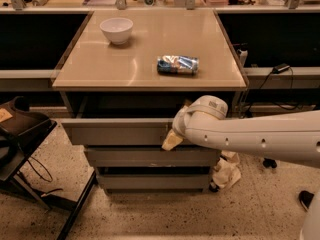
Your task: Open top drawer
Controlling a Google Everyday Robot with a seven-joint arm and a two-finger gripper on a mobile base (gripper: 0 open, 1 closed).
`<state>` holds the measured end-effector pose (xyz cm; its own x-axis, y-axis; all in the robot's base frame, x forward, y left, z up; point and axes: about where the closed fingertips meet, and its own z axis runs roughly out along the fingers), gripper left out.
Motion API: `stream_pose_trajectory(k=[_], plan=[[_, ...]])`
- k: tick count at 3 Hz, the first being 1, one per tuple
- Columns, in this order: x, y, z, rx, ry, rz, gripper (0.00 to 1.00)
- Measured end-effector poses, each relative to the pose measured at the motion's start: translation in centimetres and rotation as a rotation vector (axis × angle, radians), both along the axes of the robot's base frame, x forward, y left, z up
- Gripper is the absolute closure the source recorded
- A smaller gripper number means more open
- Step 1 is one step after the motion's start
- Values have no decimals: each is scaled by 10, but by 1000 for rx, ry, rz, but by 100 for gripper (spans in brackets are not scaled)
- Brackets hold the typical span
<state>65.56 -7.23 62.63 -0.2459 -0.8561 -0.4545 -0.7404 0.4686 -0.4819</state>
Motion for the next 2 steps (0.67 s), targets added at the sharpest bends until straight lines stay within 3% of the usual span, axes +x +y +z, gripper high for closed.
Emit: stream_pose_trajectory(k=[2], plan=[[0, 0, 0, 0, 0, 0, 41]])
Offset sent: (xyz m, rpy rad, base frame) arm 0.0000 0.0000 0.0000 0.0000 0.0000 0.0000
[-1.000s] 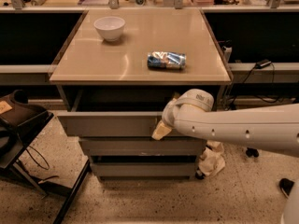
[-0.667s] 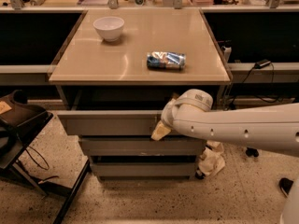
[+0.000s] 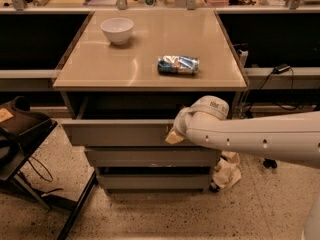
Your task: Open top drawer
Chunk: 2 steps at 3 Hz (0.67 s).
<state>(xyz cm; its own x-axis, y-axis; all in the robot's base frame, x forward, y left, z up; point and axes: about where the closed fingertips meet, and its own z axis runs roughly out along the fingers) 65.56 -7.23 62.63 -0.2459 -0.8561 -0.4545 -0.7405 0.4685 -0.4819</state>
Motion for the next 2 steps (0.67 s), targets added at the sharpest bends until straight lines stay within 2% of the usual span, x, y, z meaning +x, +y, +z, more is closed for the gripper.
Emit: stream_pose_trajectory(k=[2], plan=[[0, 0, 0, 0, 0, 0, 87]])
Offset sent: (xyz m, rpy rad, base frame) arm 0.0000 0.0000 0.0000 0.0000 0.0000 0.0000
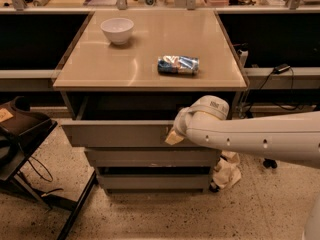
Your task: Open top drawer
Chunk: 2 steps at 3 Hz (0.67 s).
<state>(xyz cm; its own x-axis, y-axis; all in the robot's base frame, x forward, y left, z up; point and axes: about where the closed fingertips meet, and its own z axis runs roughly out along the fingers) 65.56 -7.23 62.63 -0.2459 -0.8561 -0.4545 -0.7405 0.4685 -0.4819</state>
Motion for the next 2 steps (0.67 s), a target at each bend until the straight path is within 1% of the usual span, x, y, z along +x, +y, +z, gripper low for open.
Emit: stream_pose_trajectory(k=[1, 2], plan=[[-6, -2, 3, 19, -9, -23, 100], [-14, -7, 5, 19, -19, -38, 100]])
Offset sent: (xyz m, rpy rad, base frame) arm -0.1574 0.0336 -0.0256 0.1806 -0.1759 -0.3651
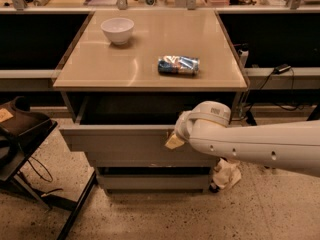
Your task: Open top drawer
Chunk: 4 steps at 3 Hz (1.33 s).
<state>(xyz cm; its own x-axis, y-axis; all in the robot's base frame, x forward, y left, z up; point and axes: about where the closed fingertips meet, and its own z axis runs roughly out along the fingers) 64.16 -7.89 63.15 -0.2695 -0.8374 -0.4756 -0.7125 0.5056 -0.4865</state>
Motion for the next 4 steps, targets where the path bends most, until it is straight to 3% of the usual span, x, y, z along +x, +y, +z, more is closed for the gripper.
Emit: stream_pose_trajectory(k=[4], plan=[[-5, -2, 1, -8, -1, -5, 100]])
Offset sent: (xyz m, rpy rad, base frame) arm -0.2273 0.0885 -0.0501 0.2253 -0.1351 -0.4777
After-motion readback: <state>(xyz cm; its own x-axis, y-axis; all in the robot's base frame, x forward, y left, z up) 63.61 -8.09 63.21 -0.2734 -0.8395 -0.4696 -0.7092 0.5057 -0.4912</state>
